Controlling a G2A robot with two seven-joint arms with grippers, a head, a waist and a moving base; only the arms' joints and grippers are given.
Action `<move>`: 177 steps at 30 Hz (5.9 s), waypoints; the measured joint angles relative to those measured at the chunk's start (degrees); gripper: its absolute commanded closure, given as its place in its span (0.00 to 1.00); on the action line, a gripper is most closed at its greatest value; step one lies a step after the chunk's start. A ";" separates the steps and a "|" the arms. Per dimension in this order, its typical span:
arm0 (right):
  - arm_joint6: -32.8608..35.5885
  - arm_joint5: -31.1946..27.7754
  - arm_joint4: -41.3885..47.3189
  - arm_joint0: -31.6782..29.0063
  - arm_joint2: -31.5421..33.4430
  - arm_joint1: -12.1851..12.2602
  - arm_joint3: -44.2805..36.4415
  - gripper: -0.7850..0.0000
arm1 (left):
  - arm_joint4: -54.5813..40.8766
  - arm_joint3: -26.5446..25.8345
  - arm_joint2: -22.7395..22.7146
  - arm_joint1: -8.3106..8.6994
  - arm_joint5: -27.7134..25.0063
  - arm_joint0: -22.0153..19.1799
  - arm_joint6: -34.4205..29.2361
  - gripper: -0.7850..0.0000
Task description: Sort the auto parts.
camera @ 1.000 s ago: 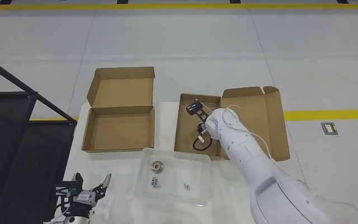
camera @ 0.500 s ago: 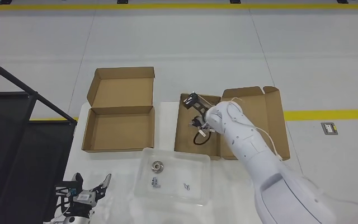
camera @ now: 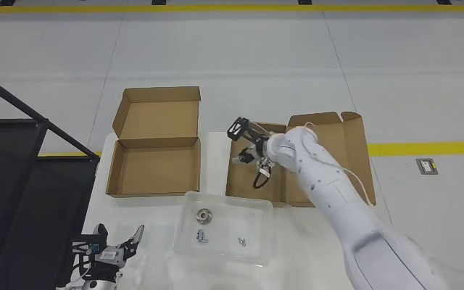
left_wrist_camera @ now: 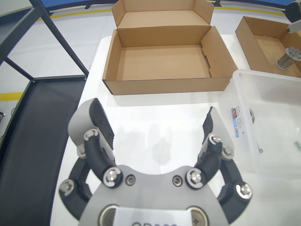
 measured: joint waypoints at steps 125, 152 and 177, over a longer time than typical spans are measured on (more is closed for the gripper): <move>45.28 33.89 2.83 -29.67 -2.71 -0.31 -32.33 0.73 | 0.00 0.00 0.00 0.00 0.00 0.00 0.00 0.00; 44.86 31.13 1.41 -31.12 2.33 0.93 -39.19 1.00 | 0.00 0.00 0.00 0.00 0.00 0.00 0.00 0.00; 21.32 29.29 -2.22 -29.33 15.45 3.46 -48.11 1.00 | 0.00 0.00 0.00 0.00 0.00 0.00 0.00 0.00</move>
